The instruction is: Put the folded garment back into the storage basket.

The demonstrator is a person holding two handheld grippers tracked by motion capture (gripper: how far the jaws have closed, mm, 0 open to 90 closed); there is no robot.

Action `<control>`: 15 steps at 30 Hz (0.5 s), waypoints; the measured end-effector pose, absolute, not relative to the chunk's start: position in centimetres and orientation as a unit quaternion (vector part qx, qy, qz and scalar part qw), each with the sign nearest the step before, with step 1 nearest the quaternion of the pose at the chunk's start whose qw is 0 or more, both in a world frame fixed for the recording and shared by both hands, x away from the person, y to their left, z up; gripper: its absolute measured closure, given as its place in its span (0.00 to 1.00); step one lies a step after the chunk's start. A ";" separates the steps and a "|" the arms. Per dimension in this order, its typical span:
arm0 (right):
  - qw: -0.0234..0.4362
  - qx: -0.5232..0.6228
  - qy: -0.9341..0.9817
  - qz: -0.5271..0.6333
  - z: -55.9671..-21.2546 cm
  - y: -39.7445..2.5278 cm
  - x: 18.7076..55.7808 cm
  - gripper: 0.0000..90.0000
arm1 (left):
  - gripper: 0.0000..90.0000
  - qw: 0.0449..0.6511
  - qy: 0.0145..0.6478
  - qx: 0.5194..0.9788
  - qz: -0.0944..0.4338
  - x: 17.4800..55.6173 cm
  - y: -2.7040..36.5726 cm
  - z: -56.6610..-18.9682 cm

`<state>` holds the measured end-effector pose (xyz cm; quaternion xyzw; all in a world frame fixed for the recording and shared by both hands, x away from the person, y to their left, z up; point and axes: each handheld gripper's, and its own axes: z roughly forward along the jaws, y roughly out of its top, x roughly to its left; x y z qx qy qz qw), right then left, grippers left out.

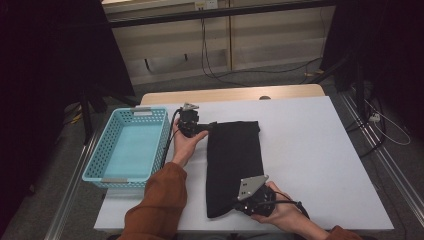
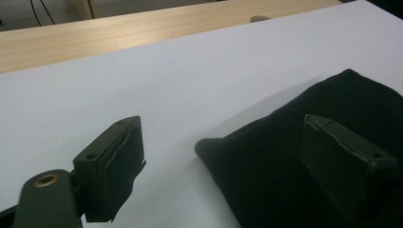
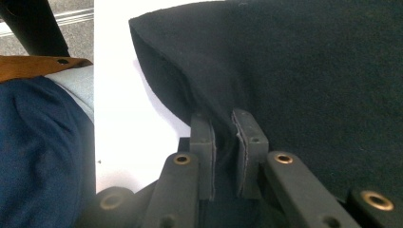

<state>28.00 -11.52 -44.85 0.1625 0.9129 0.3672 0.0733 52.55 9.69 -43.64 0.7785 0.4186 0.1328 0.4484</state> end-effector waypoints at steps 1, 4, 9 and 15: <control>0.074 0.162 0.913 0.367 -44.9 -11.5 28.0 0.90 | 0.19 0.450 0.424 0.775 0.127 52.8 9.6 -43.9; 0.077 0.158 0.914 0.366 -44.9 -11.5 27.9 0.90 | 0.22 0.441 0.428 0.780 0.116 53.2 9.3 -44.3; 0.075 0.157 0.914 0.368 -44.9 -11.5 28.0 0.89 | 0.34 0.433 0.431 0.785 0.104 53.6 9.1 -45.2; 0.077 0.155 0.914 0.367 -44.9 -11.5 28.0 0.89 | 0.49 0.428 0.429 0.792 0.079 53.8 9.1 -46.0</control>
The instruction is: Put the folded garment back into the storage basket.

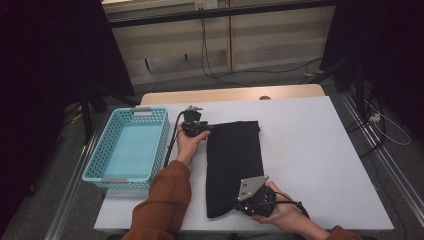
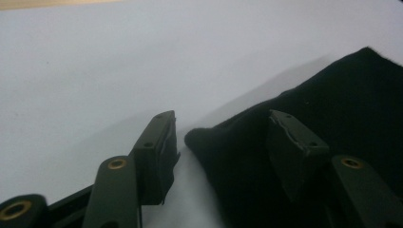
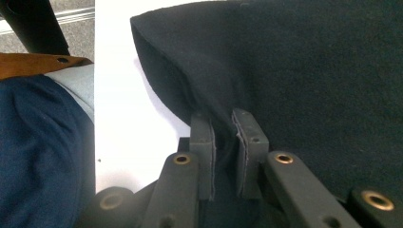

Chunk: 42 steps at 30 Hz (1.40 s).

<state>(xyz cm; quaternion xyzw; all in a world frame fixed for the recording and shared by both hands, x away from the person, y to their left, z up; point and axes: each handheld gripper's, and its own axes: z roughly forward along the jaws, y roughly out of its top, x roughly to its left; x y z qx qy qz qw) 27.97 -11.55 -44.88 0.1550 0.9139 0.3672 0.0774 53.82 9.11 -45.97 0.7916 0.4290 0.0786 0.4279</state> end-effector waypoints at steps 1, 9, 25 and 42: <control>0.078 0.154 0.914 0.367 -44.9 -11.5 28.0 0.89 | 0.50 0.424 0.426 0.795 0.077 53.8 9.0 -46.1; 0.079 0.153 0.914 0.367 -44.9 -11.5 27.9 0.89 | 0.61 0.416 0.416 0.803 0.095 53.3 8.5 -46.4; 0.072 0.157 0.914 0.368 -44.7 -11.5 28.2 0.91 | 0.93 0.434 0.432 0.787 0.082 52.9 8.1 -45.7; 0.068 0.172 0.899 0.396 -43.7 -12.2 28.1 0.92 | 0.93 0.457 0.419 0.778 0.100 52.7 8.0 -42.9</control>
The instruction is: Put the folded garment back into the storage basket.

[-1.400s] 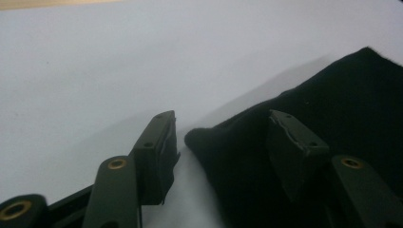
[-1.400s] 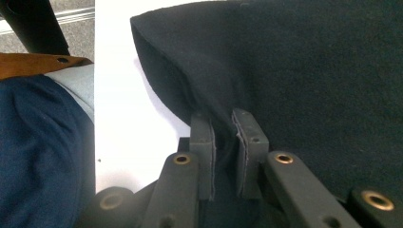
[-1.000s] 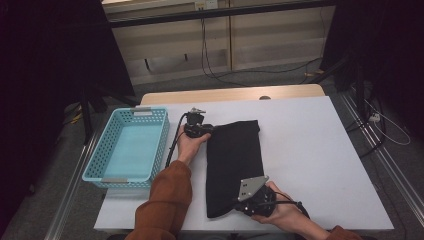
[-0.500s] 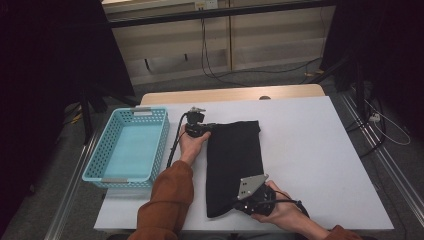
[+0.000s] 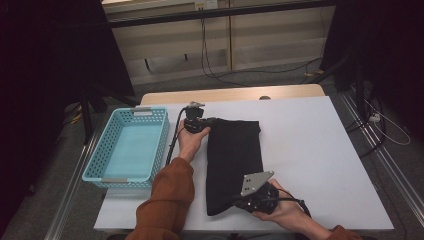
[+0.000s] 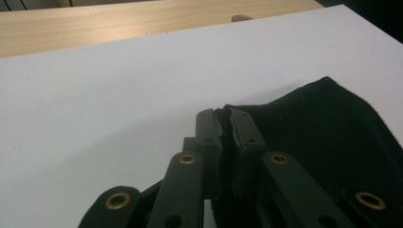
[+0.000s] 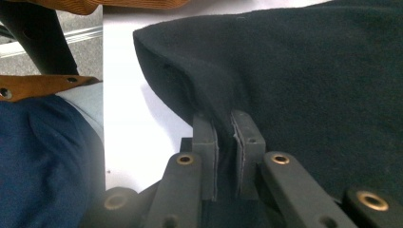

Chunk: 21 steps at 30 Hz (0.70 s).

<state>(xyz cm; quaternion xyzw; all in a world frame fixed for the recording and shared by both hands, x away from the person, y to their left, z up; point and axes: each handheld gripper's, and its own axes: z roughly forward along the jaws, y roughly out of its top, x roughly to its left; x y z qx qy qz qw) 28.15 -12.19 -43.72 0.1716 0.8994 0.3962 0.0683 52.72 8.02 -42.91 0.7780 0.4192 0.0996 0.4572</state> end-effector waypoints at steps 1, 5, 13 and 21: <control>0.067 0.173 0.898 0.400 -43.6 -12.3 28.1 0.92 | 0.93 0.460 0.420 0.776 0.098 52.7 8.0 -42.8; 0.067 0.172 0.894 0.408 -43.4 -12.5 28.1 0.91 | 0.93 0.457 0.421 0.778 0.096 52.7 8.0 -42.6; 0.067 0.177 0.885 0.427 -42.9 -12.8 28.1 0.92 | 0.93 0.461 0.415 0.778 0.098 52.6 8.2 -41.6; 0.067 0.174 0.879 0.440 -42.0 -12.7 28.0 0.92 | 0.93 0.466 0.418 0.774 0.097 52.6 8.2 -40.8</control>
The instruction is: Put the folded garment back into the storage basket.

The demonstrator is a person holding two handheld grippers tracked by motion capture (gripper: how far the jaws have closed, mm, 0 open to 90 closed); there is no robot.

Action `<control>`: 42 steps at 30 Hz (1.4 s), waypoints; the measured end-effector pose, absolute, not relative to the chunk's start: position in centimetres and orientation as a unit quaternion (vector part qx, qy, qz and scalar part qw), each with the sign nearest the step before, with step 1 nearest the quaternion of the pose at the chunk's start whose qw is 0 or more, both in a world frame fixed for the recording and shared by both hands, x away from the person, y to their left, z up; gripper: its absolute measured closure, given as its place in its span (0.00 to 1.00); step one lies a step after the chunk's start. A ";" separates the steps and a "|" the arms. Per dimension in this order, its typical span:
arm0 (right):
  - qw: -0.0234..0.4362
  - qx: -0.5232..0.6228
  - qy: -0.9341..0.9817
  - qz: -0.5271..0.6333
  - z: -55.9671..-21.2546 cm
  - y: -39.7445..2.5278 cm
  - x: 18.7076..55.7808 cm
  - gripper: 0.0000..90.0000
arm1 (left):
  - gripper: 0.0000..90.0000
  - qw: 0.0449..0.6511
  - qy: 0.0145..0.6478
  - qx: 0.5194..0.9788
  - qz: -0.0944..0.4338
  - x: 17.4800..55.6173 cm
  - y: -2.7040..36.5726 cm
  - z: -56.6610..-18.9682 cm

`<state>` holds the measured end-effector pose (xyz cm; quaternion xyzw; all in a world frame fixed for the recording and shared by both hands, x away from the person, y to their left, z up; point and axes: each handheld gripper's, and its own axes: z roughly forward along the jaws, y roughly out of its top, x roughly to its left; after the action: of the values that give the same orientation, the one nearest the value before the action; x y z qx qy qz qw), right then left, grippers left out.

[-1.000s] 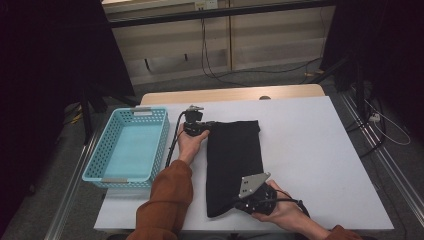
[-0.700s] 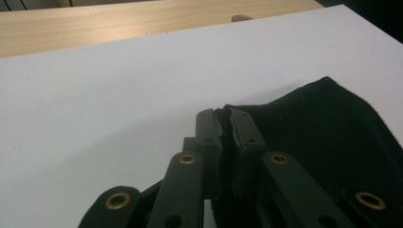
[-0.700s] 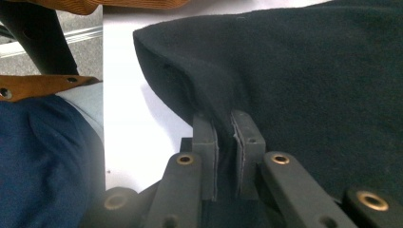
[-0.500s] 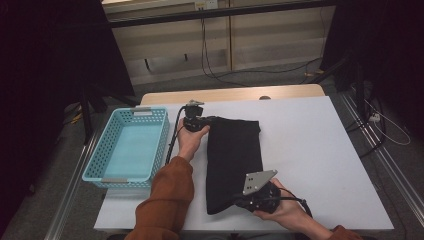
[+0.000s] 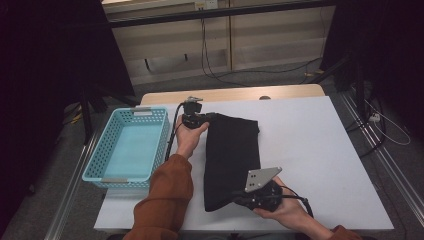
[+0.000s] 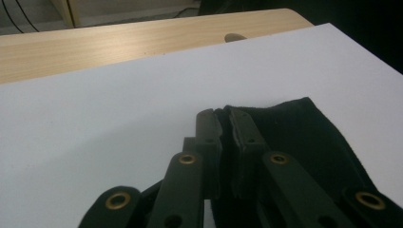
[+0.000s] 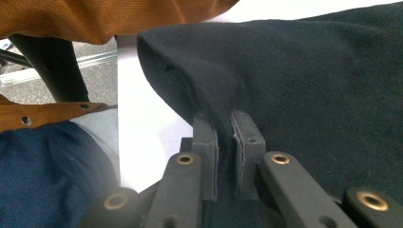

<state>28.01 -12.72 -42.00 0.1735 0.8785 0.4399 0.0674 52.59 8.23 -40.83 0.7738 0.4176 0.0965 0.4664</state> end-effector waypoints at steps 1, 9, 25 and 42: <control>0.067 0.173 0.878 0.441 -41.9 -12.7 28.0 0.92 | 0.93 0.466 0.415 0.776 0.098 52.6 8.3 -40.7; 0.067 0.179 0.871 0.453 -41.3 -12.8 27.9 0.92 | 0.93 0.472 0.413 0.772 0.099 52.3 8.4 -39.9; 0.074 0.179 0.856 0.479 -39.6 -13.0 27.9 0.92 | 0.93 0.470 0.413 0.773 0.111 52.4 8.8 -38.5; 0.078 0.176 0.851 0.489 -38.7 -13.0 27.8 0.92 | 0.93 0.476 0.407 0.771 0.112 52.3 9.0 -36.9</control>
<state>27.75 -12.97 -38.68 0.1758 0.8509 0.4888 0.0784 52.32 9.02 -36.93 0.7710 0.4075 0.1117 0.4765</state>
